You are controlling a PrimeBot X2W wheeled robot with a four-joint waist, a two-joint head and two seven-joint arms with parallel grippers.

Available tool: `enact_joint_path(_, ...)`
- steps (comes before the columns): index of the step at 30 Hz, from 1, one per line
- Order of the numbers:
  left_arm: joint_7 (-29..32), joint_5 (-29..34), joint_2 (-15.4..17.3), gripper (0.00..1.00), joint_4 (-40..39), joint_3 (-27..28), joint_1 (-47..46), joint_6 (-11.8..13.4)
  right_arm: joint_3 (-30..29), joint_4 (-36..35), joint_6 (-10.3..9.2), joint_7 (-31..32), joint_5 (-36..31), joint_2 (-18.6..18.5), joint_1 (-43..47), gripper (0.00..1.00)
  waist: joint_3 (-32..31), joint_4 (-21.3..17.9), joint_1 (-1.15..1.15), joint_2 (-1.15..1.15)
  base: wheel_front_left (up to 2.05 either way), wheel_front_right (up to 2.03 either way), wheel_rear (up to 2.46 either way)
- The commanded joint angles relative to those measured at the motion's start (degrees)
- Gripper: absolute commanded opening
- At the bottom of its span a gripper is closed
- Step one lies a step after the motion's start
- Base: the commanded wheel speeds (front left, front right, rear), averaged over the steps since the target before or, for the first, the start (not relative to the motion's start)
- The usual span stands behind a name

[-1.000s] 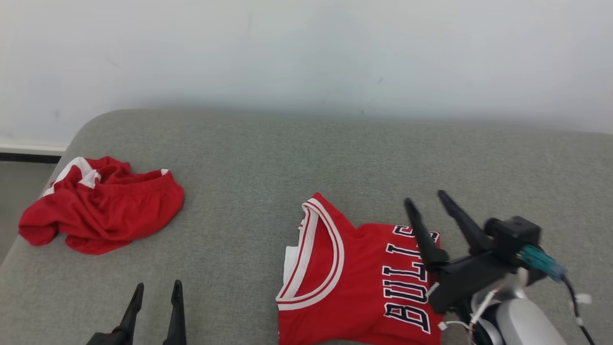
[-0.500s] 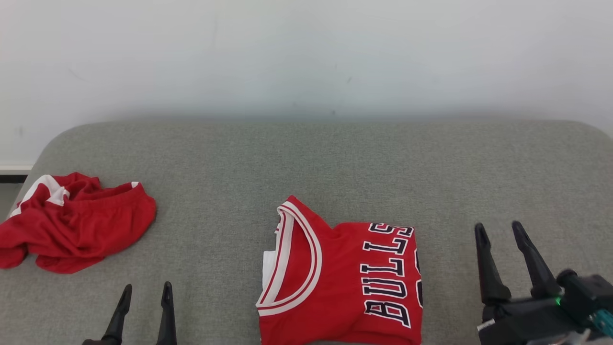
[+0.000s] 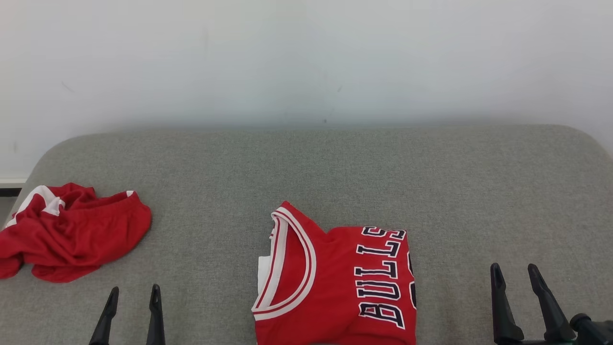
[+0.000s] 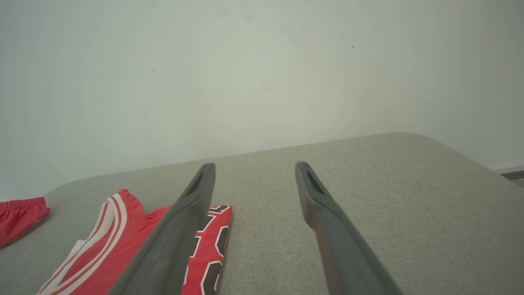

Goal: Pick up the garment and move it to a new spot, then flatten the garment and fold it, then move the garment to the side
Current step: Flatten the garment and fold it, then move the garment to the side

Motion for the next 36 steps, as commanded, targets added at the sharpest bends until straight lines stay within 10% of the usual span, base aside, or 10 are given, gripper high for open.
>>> enact_joint_path(1, -0.2, 0.4, 0.3, 1.0, -0.3, 0.1, 0.6, 0.0, -0.1, 0.0, -0.15, -0.2, -0.3, 0.2, 0.8, 1.0, -0.1, 0.1, 0.0, 0.0, 0.0, 0.0, 0.0)
enact_joint_path(36, -0.2, -0.4, 3.0, 1.0, -1.7, 0.2, 2.4, 1.5, 0.8, 4.0, -0.15, 0.1, -1.9, 1.3, 2.3, 1.0, -0.1, 1.3, 0.0, 0.0, 0.0, 0.0, 0.0)
